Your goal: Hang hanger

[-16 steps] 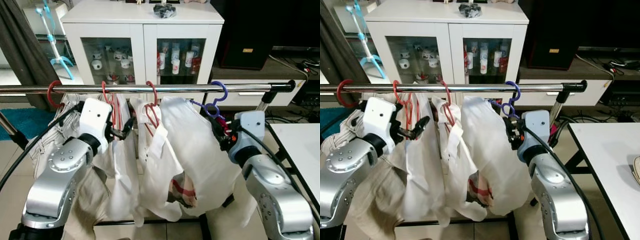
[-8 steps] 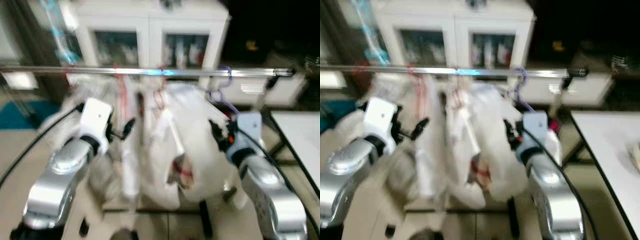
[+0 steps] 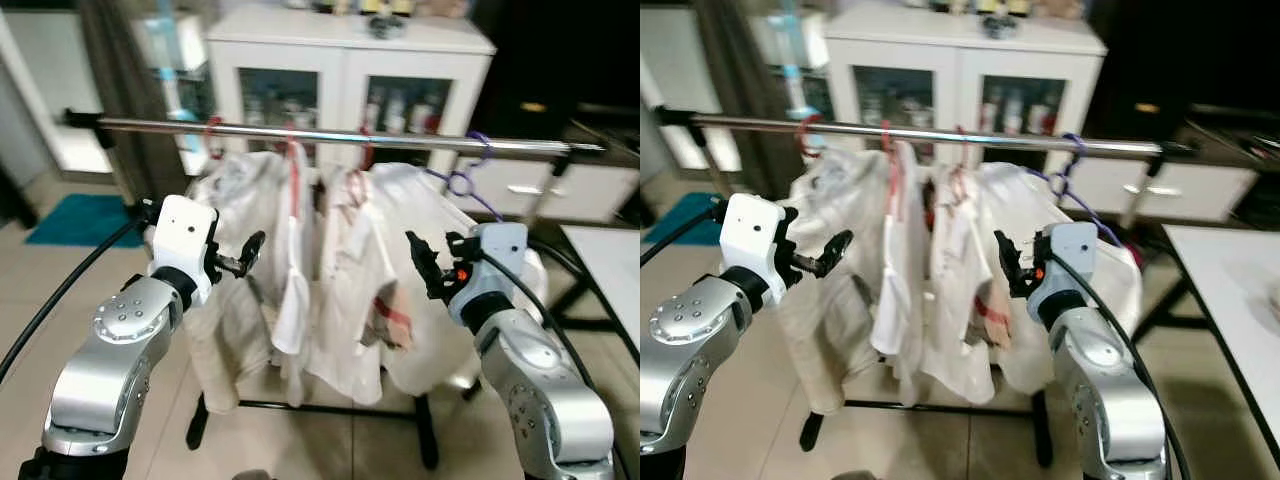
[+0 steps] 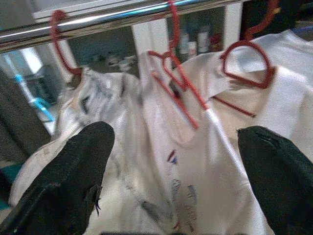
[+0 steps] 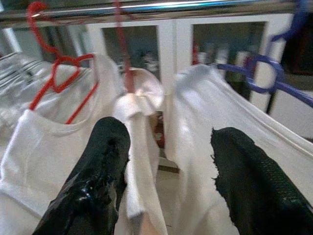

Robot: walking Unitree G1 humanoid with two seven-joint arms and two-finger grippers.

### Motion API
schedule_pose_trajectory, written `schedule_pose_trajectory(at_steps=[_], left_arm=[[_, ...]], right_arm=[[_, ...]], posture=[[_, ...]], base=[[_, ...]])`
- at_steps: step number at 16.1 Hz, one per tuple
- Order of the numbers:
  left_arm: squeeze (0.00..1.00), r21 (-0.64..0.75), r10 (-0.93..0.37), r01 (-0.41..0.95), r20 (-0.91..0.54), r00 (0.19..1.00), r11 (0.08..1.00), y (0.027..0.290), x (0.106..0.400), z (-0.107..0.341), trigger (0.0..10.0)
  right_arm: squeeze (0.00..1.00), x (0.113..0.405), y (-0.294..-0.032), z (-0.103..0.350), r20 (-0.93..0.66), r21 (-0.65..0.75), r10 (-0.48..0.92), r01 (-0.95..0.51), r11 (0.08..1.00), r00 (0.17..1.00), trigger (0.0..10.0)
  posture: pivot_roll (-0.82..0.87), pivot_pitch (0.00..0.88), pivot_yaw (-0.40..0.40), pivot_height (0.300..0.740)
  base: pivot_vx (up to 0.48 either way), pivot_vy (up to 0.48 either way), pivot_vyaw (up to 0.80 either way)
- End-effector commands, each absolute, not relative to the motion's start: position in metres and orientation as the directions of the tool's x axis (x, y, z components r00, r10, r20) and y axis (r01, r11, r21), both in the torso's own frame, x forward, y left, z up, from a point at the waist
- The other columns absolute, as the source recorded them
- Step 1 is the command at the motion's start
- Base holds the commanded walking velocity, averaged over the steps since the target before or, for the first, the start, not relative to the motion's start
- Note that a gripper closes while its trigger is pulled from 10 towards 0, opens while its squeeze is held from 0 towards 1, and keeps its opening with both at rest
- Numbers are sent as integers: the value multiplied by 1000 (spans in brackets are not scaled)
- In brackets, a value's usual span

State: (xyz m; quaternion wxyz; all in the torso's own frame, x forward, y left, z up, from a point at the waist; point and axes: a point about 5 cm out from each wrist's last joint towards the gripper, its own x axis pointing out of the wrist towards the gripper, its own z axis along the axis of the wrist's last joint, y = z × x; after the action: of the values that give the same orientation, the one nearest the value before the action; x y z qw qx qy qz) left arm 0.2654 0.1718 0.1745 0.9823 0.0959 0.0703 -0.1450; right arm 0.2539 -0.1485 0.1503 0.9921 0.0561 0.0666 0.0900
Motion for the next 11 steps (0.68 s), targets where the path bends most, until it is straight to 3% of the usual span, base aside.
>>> schedule_pose_trajectory(at_steps=[1, 4, 6, 11], left_arm=[[1000, 171, -258, 284, -155, 953, 944, 173, 267, 176, 10000], [1000, 186, -255, 279, -143, 956, 942, 172, 270, 178, 10000], [1000, 189, -257, 280, -139, 956, 941, 170, 272, 178, 10000], [1000, 198, -260, 284, -141, 955, 938, 171, 274, 178, 10000]], right_arm=[[1000, 255, -154, 157, -86, 134, 161, -149, 980, 983, 10000], [1000, 260, -158, 156, -117, 90, 115, -105, 990, 986, 10000], [1000, 261, -159, 153, -116, 2, 122, -123, 992, 986, 10000], [1000, 264, -162, 154, -136, -27, 83, -88, 996, 987, 10000]], posture=[[-18, 0, 6, 740], [-16, 0, -1, 740], [-13, 0, -5, 740], [-17, 0, -1, 740]], base=[[0, 0, 0], [0, 0, 0], [0, 281, 0], [0, 378, 0]])
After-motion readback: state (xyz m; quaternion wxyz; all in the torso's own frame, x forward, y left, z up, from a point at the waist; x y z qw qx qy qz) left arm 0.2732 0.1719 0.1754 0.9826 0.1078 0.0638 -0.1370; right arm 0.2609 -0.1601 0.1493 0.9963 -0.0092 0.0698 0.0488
